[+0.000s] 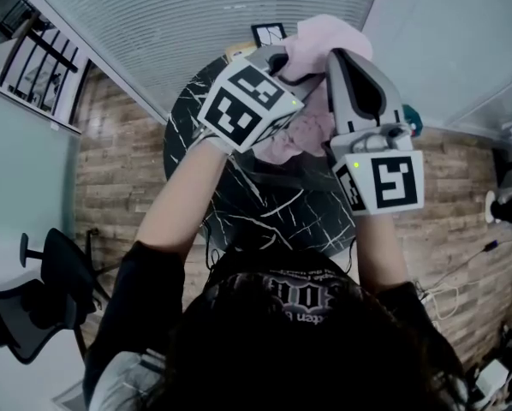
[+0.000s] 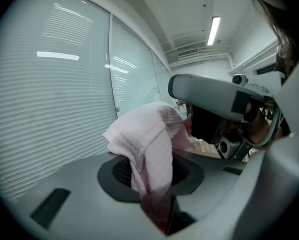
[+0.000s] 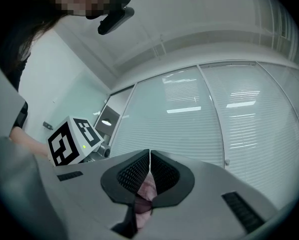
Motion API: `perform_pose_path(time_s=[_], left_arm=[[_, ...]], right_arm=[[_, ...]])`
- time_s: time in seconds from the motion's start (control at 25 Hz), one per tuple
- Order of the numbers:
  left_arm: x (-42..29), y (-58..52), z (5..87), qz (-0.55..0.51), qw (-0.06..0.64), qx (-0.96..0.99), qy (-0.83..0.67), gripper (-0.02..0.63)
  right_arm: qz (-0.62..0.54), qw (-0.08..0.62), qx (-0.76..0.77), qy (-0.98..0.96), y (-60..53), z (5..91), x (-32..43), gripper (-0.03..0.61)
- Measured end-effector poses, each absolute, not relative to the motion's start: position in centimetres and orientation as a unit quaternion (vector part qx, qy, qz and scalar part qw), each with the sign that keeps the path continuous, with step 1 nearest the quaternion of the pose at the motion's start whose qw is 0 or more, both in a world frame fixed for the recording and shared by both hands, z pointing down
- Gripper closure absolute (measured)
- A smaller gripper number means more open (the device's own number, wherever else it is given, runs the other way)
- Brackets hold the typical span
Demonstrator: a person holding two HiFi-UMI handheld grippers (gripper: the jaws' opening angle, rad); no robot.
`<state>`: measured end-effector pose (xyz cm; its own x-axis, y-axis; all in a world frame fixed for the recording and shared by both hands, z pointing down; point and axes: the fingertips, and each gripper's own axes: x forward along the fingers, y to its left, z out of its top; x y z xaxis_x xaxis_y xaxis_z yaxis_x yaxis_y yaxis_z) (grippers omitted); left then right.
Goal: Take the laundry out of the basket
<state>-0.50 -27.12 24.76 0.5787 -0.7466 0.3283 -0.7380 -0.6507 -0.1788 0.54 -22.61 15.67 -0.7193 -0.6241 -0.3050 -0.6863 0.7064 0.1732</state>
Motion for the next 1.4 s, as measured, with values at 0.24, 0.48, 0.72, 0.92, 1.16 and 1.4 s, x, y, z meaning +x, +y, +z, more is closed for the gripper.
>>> perform_pose_path(time_s=[0.24, 0.48, 0.72, 0.92, 1.16, 1.4], left_arm=[[-1.6, -27.0, 20.7, -0.183, 0.039, -0.877, 0.442, 0.509], [-3.9, -26.0, 18.6, -0.170, 0.040, -0.865, 0.470, 0.509], [-6.7, -24.5, 15.5, -0.163, 0.064, -0.847, 0.502, 0.509], [-9.9, -23.2, 13.0, -0.157, 0.084, -0.826, 0.535, 0.509], [-13.1, -21.1, 11.8, -0.159, 0.100, -0.802, 0.567, 0.509], [-16.6, -18.9, 12.0, -0.162, 0.099, -0.782, 0.593, 0.509]], right_arm=[[0.152, 0.127, -0.345, 0.917, -22.5, 13.2, -0.6, 0.549], [0.160, 0.143, -0.322, 0.922, -21.9, 11.0, -2.4, 0.549], [0.162, 0.169, -0.293, 0.927, -20.8, 8.9, -5.3, 0.549], [0.172, 0.188, -0.262, 0.931, -19.4, 7.0, -8.2, 0.549], [0.171, 0.202, -0.230, 0.937, -17.6, 6.3, -11.0, 0.549], [0.166, 0.201, -0.200, 0.945, -15.5, 6.8, -14.5, 0.549]])
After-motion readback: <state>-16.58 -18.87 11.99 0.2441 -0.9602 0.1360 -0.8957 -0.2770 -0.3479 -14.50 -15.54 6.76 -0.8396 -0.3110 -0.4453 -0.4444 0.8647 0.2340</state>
